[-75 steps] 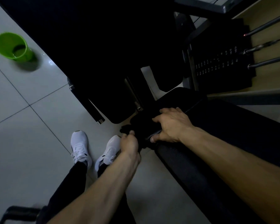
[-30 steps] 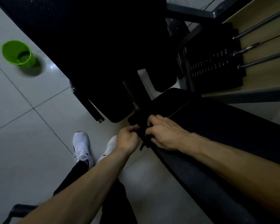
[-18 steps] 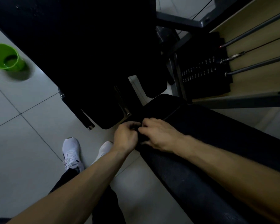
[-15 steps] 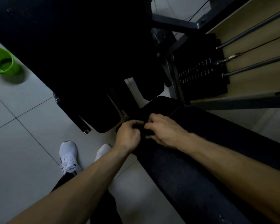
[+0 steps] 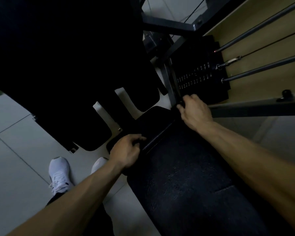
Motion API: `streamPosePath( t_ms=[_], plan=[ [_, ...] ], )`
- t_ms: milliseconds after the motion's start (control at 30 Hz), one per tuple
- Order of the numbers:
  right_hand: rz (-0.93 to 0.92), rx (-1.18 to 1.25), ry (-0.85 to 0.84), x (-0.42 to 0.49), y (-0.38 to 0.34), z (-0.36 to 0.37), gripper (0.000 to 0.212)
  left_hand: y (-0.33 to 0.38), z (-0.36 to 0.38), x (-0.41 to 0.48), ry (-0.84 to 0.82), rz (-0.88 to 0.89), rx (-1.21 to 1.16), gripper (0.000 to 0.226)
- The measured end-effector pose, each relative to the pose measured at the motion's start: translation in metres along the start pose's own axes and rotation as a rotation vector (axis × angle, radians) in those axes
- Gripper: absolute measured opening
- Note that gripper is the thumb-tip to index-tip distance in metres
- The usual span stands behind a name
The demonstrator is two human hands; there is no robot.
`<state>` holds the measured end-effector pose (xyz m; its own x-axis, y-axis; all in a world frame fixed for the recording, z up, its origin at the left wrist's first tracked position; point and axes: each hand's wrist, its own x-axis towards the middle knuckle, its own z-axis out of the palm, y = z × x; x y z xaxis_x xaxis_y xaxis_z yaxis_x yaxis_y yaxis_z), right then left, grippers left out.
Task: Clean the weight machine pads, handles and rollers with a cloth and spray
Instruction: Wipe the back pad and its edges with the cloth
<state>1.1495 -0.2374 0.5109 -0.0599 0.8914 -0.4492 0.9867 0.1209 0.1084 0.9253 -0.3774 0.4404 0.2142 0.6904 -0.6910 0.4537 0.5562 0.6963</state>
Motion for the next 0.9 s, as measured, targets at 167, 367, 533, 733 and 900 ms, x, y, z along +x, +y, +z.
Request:
streamPosePath(
  t_ms=[167,367,533,733,900],
  plan=[
    [-0.168,-0.116,-0.158,-0.036,-0.085,0.021,0.024,-0.010,-0.015,0.002,0.241,-0.207,-0.372,0.036],
    [-0.531,-0.018,-0.454,-0.068,-0.172,0.050,0.031,-0.033,-0.032,-0.005,0.519,-0.303,-0.486,0.040],
    [-0.365,-0.092,-0.342,0.004,-0.108,0.050,0.028,-0.049,-0.030,0.001,0.355,-0.341,-0.425,0.033],
    [-0.002,-0.213,-0.203,0.064,-0.056,0.049,0.028,-0.062,-0.017,0.000,0.251,-0.406,-0.386,0.035],
    [-0.270,-0.106,-0.407,0.020,-0.159,0.100,0.027,-0.071,-0.027,-0.001,0.362,-0.555,-0.769,0.028]
  ],
)
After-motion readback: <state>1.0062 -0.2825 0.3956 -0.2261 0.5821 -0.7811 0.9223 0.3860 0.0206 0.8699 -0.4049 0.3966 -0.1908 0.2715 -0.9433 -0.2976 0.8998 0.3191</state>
